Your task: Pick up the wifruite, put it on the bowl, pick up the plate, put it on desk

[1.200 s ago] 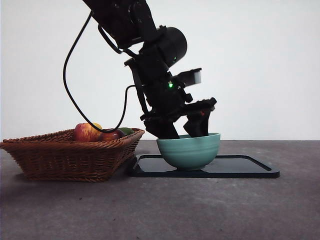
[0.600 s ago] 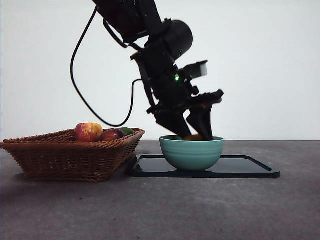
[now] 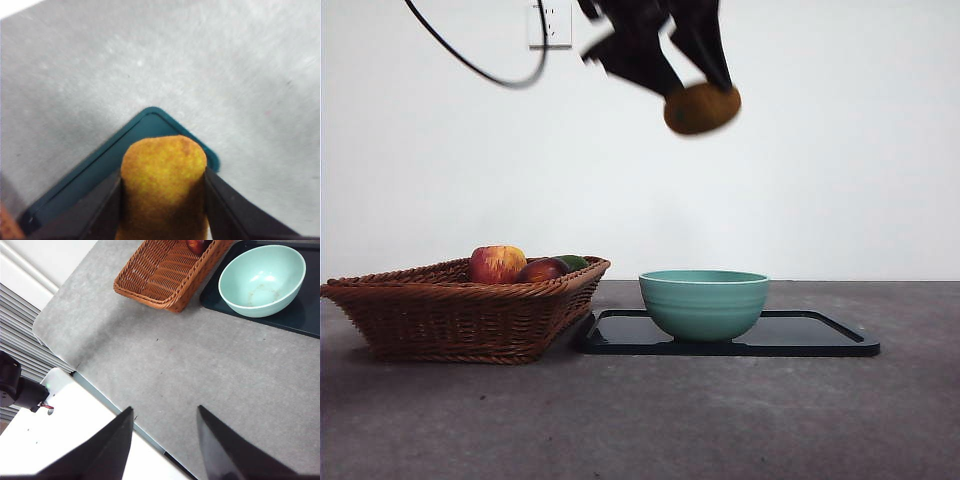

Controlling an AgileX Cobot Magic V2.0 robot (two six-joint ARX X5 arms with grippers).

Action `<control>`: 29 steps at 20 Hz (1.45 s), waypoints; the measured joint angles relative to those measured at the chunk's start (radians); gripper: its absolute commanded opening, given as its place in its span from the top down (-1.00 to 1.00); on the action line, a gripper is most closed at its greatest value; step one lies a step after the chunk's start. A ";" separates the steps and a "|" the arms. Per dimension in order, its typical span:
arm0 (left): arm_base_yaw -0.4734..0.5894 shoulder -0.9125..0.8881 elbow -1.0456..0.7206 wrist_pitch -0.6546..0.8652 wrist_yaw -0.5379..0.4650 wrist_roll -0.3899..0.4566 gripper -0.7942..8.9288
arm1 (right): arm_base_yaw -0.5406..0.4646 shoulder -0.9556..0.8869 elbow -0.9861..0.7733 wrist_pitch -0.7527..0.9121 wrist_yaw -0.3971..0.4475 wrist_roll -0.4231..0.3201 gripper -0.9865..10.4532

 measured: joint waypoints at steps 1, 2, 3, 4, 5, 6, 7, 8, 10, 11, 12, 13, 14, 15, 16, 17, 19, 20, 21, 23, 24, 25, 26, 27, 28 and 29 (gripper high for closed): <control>0.000 -0.033 0.000 -0.023 0.000 -0.024 0.53 | 0.000 0.000 0.000 0.000 0.003 -0.003 0.47; 0.001 -0.071 0.000 -0.051 0.000 -0.055 0.53 | 0.000 0.000 0.000 0.000 0.016 -0.006 0.47; 0.002 -0.100 0.000 -0.069 0.000 -0.075 0.53 | 0.000 0.000 0.000 0.000 0.027 -0.008 0.47; 0.006 -0.132 0.000 -0.093 0.000 -0.096 0.53 | 0.000 0.000 0.000 0.000 0.029 -0.014 0.47; 0.011 -0.156 0.000 -0.111 0.000 -0.113 0.53 | 0.000 0.000 0.000 0.000 0.030 -0.018 0.47; 0.023 -0.180 0.001 -0.137 -0.002 -0.131 0.53 | 0.000 0.000 0.000 0.000 0.030 -0.023 0.47; 0.032 -0.195 0.002 -0.160 -0.014 -0.145 0.53 | 0.000 0.000 0.000 0.000 0.030 -0.026 0.47; 0.045 -0.210 0.002 -0.195 -0.048 -0.155 0.53 | 0.000 0.000 0.000 0.000 0.030 -0.027 0.47; 0.069 -0.229 -0.001 -0.249 -0.101 -0.167 0.53 | 0.000 0.000 0.000 0.000 0.031 -0.033 0.47; 0.082 -0.243 -0.016 -0.248 -0.105 -0.172 0.53 | 0.000 0.000 0.000 0.000 0.036 -0.034 0.47; 0.097 -0.264 -0.044 -0.249 -0.105 -0.178 0.53 | 0.000 0.000 0.000 0.000 0.044 -0.036 0.47; 0.109 -0.282 -0.069 -0.248 -0.105 -0.183 0.53 | 0.000 0.000 0.000 0.000 0.047 -0.040 0.47; 0.127 -0.305 -0.106 -0.236 -0.105 -0.193 0.53 | 0.000 0.000 0.000 0.000 0.048 -0.041 0.47; 0.143 -0.323 -0.142 -0.224 -0.105 -0.199 0.53 | 0.000 0.000 0.000 0.000 0.048 -0.042 0.47; 0.164 -0.345 -0.194 -0.198 -0.107 -0.209 0.53 | 0.000 0.000 0.000 0.000 0.048 -0.043 0.47; 0.182 -0.359 -0.239 -0.177 -0.113 -0.222 0.53 | 0.000 0.000 0.000 0.000 0.048 -0.045 0.47; 0.223 -0.374 -0.338 -0.127 -0.130 -0.248 0.53 | 0.000 0.000 0.000 0.000 0.048 -0.048 0.47; 0.243 -0.374 -0.385 -0.111 -0.142 -0.261 0.53 | 0.000 0.000 0.000 0.000 0.048 -0.048 0.47; 0.256 -0.374 -0.424 -0.092 -0.152 -0.275 0.53 | 0.000 0.000 0.000 0.000 0.048 -0.048 0.47; 0.273 -0.374 -0.505 -0.018 -0.155 -0.307 0.53 | 0.000 0.000 0.000 0.000 0.048 -0.048 0.47; 0.274 -0.374 -0.546 0.029 -0.162 -0.323 0.53 | 0.000 0.000 0.000 0.000 0.048 -0.048 0.47; 0.276 -0.371 -0.584 0.068 -0.179 -0.335 0.53 | 0.000 0.000 0.000 0.000 0.048 -0.048 0.47; 0.279 -0.364 -0.617 0.102 -0.199 -0.348 0.53 | 0.000 0.000 0.000 0.000 0.048 -0.048 0.47; 0.282 -0.350 -0.642 0.131 -0.215 -0.356 0.53 | 0.000 0.000 0.000 0.000 0.048 -0.048 0.47; 0.285 -0.332 -0.662 0.161 -0.231 -0.360 0.53 | 0.000 0.000 0.000 0.000 0.048 -0.048 0.47; 0.286 -0.312 -0.676 0.183 -0.236 -0.363 0.53 | 0.000 0.000 0.000 0.000 0.048 -0.048 0.47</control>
